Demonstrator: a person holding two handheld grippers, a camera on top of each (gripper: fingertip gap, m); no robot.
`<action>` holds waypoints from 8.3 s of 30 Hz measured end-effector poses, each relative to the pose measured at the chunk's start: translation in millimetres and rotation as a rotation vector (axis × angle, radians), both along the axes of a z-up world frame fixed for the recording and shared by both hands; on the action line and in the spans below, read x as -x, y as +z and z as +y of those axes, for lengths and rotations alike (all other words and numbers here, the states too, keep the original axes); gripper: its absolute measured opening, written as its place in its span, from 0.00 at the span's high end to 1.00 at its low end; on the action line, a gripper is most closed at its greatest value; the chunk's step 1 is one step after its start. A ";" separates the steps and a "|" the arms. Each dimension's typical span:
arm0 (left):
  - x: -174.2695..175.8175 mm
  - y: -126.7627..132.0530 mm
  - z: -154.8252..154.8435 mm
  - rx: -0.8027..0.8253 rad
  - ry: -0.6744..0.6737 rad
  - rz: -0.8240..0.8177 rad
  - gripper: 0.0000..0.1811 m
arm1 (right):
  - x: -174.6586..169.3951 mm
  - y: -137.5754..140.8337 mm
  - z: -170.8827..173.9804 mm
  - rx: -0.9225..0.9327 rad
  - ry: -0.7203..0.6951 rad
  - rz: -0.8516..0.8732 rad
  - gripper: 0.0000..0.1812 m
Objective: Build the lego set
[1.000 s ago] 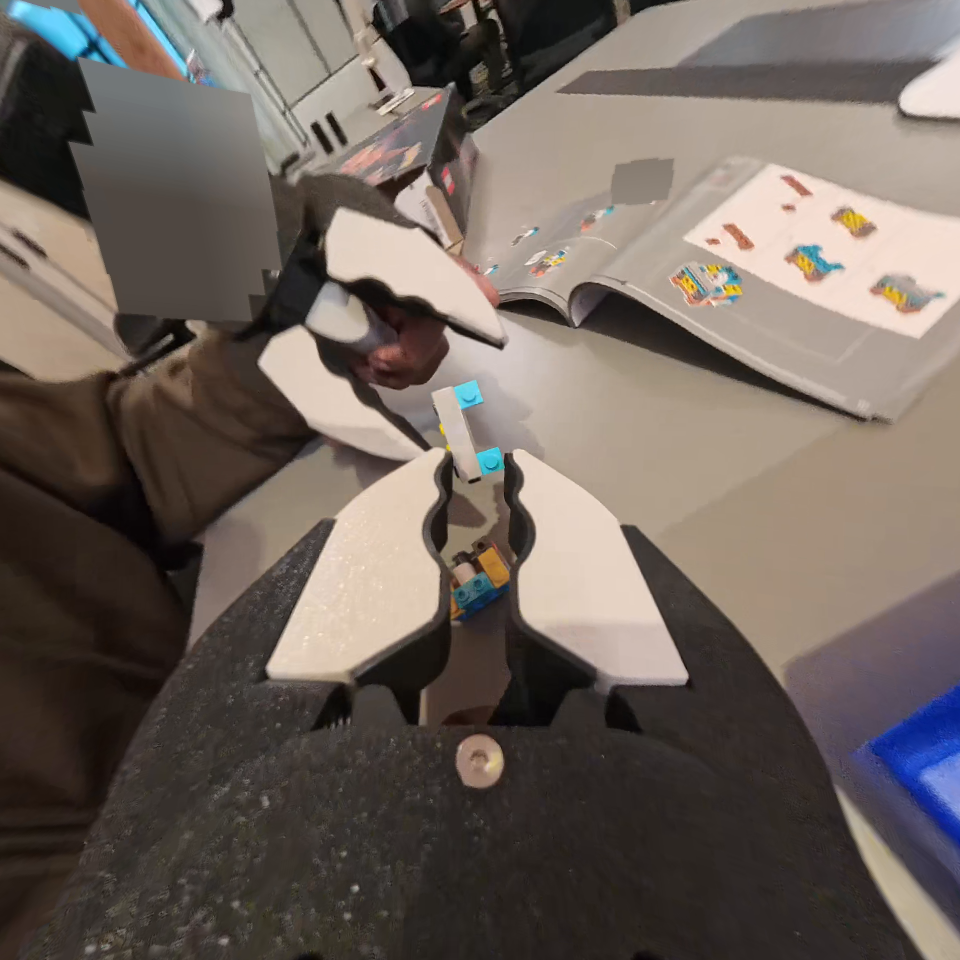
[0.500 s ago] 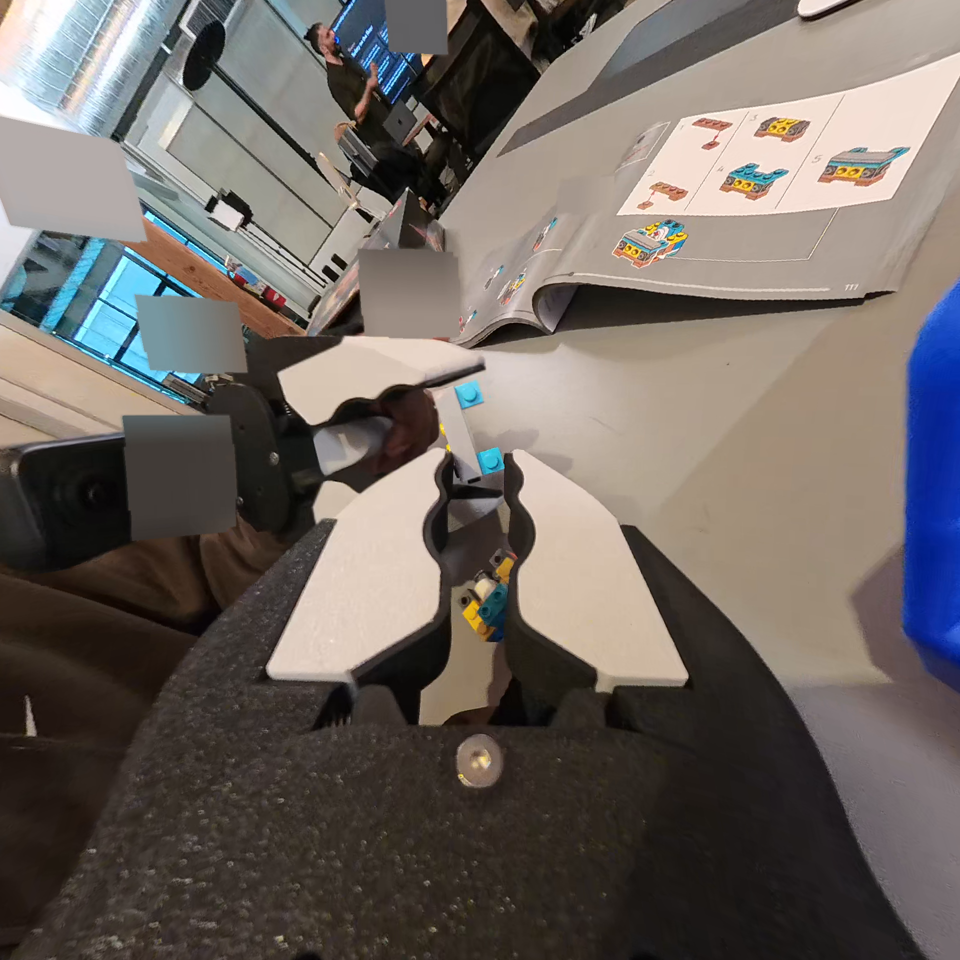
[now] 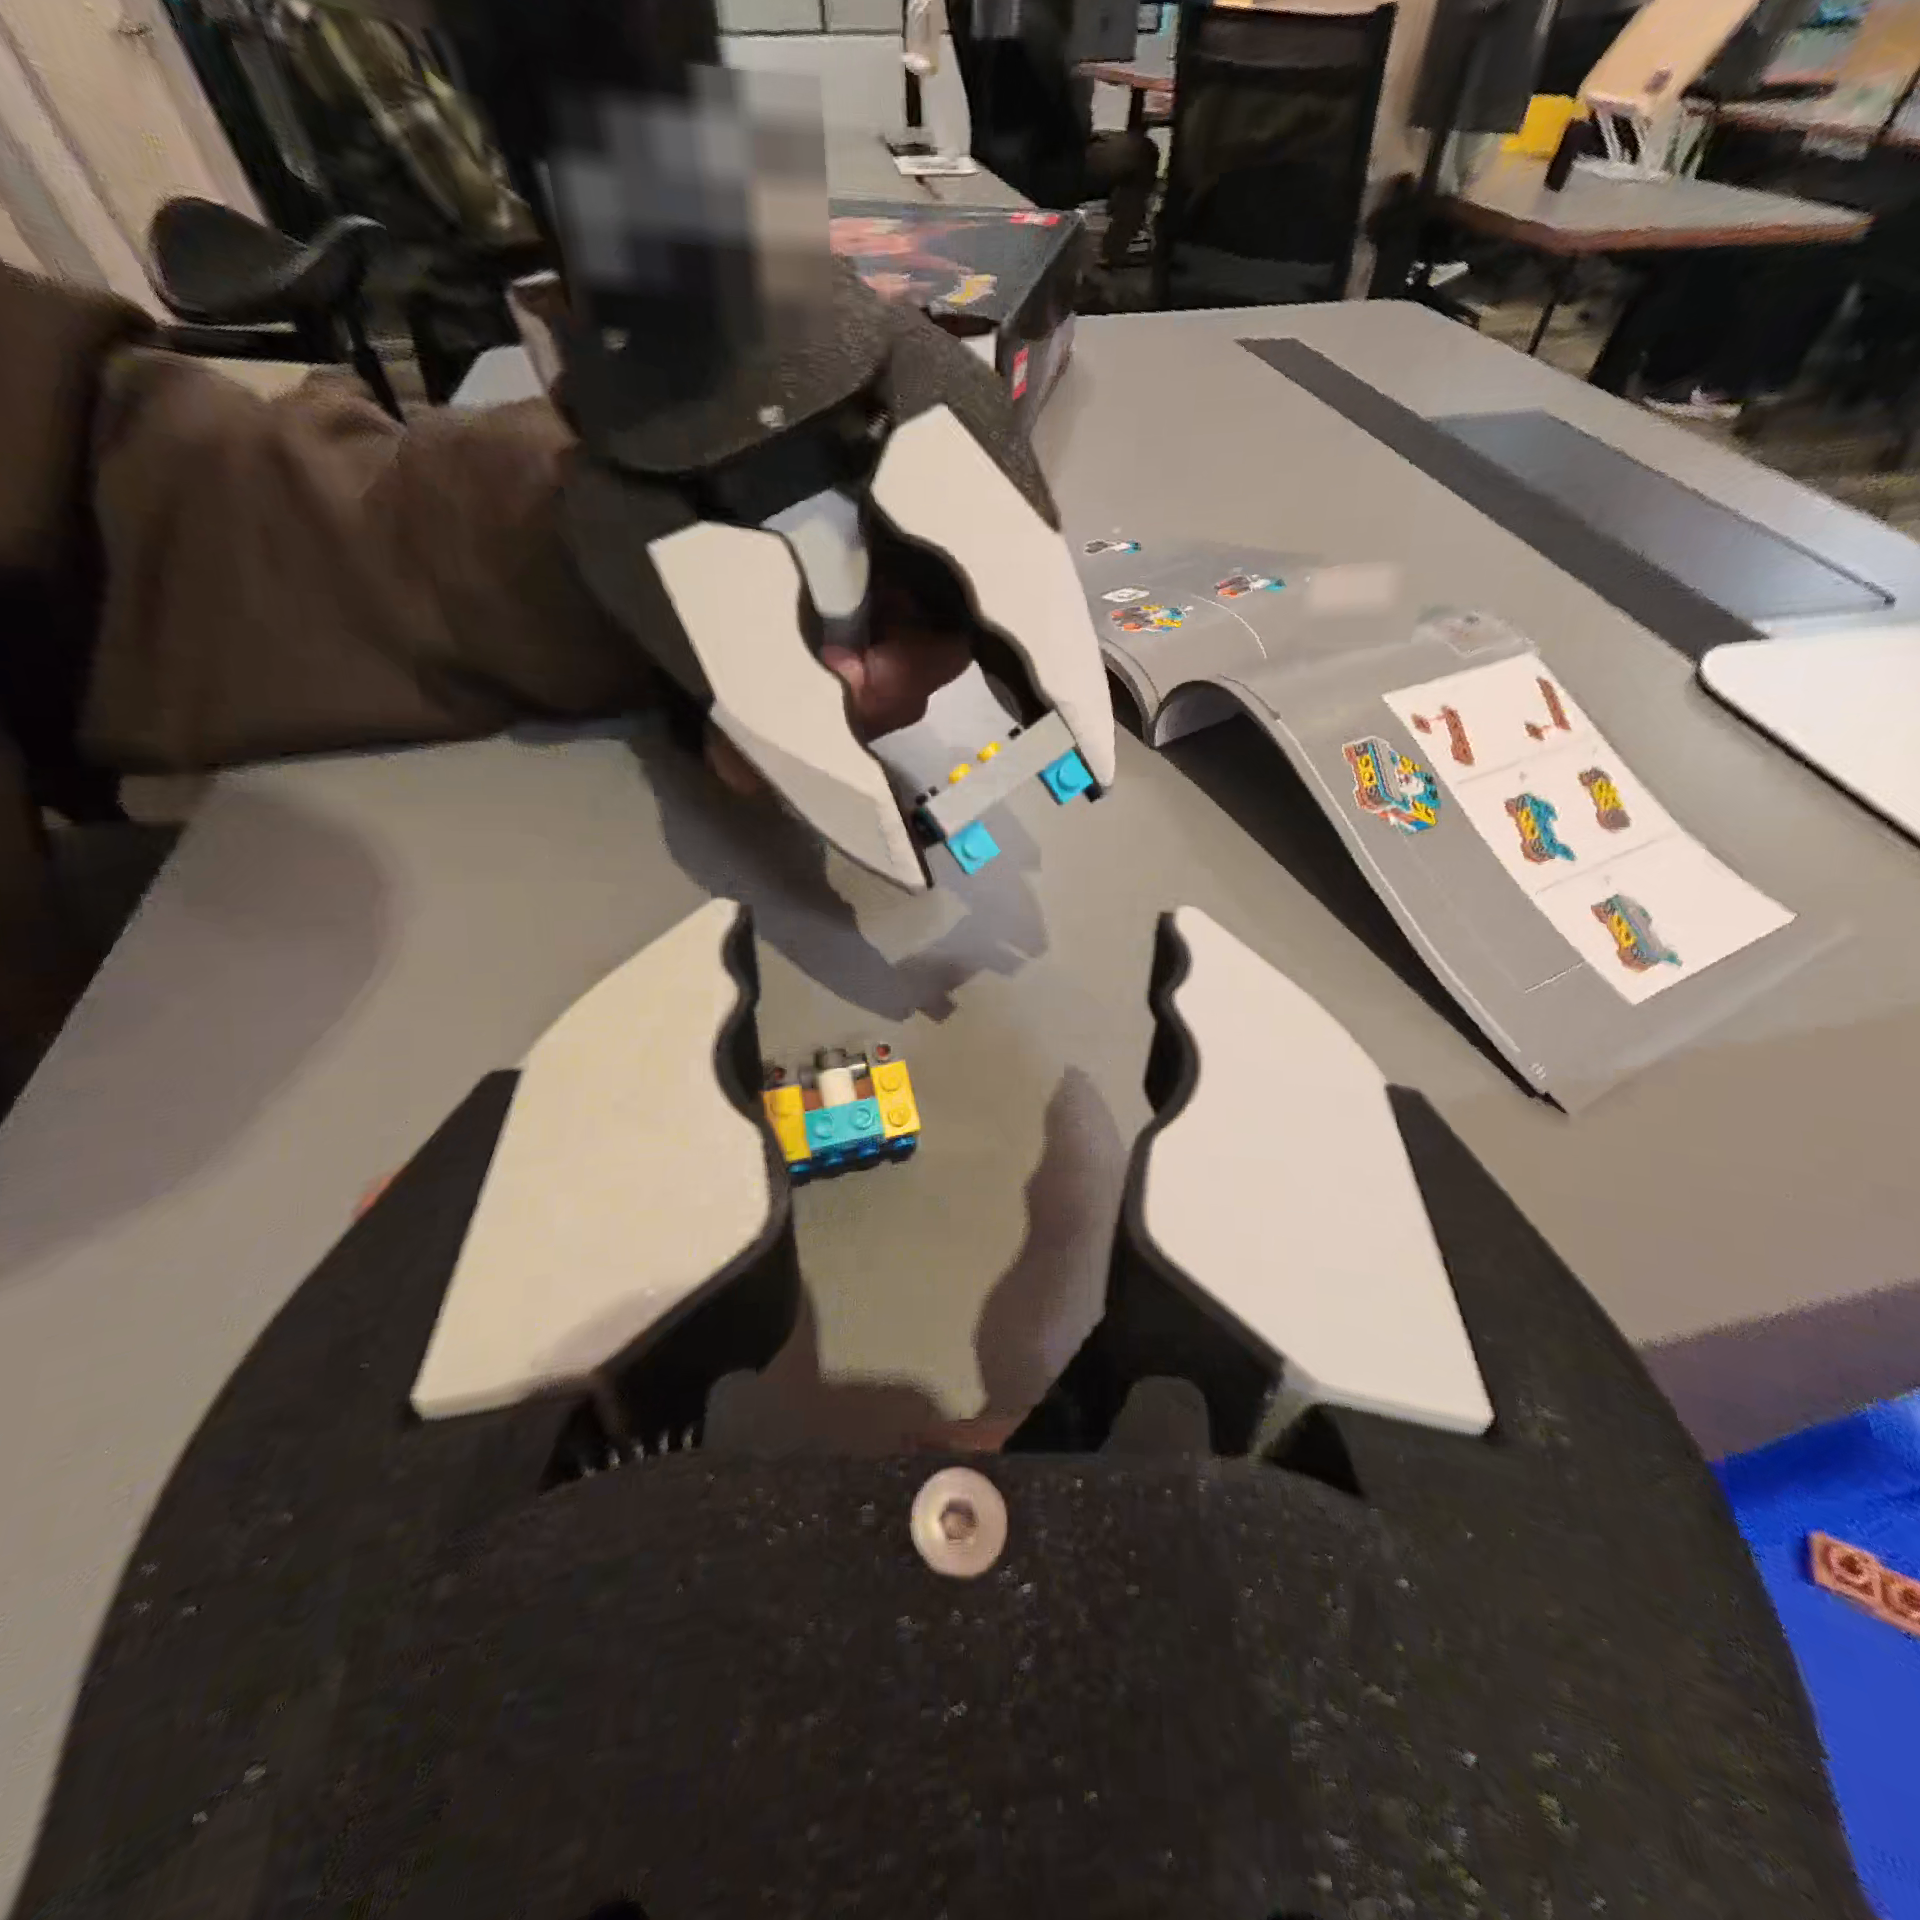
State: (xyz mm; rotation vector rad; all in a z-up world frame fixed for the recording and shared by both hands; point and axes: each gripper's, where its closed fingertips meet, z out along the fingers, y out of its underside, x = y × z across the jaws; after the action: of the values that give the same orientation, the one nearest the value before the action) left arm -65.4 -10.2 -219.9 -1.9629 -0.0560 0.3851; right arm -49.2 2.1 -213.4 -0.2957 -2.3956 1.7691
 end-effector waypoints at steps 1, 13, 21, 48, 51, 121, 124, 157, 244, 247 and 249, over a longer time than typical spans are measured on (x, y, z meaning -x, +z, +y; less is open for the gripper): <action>-2.0 2.0 -0.2 -0.025 -0.017 -0.044 0.79 | -2.6 1.9 -0.6 0.007 0.017 0.009 0.57; -43.8 -27.5 -0.9 0.110 -0.273 -0.282 0.79 | -27.1 5.9 -7.5 -0.021 0.147 -0.010 0.48; -47.9 -33.3 2.5 0.135 -0.285 -0.298 0.79 | -34.5 -43.5 -3.6 -0.308 0.204 -0.039 0.58; -41.2 -19.8 7.1 0.029 -0.264 -0.296 0.79 | -26.5 -34.7 -4.4 -0.219 0.162 -0.136 0.81; -42.9 -15.3 7.9 -0.004 -0.276 -0.314 0.79 | -27.0 -31.8 -5.3 -0.196 0.165 -0.146 0.81; -46.0 -12.3 14.3 -0.043 -0.266 -0.449 0.78 | -24.4 -7.6 -8.7 0.010 0.149 -0.275 0.81; -45.5 -11.3 14.8 -0.054 -0.263 -0.459 0.78 | -23.5 -6.2 -8.7 0.023 0.144 -0.285 0.81; -44.8 9.3 21.2 -0.202 -0.281 -0.466 0.78 | -21.9 18.3 -7.1 0.161 0.131 -0.264 0.81; -48.5 35.5 31.3 -0.370 -0.277 -0.422 0.80 | -22.6 51.9 -7.7 0.451 0.062 -0.245 0.82; -48.1 37.8 30.5 -0.385 -0.278 -0.426 0.80 | -22.6 54.2 -6.3 0.458 0.067 -0.230 0.81; -46.6 40.7 28.3 -0.406 -0.280 -0.437 0.80 | -22.4 57.1 -3.9 0.466 0.075 -0.214 0.80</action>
State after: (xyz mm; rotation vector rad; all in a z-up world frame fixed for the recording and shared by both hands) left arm -18.7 18.1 -179.2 -1.5899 -0.1273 -0.2293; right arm -26.7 -1.8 -156.3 -0.4737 -2.1105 2.4329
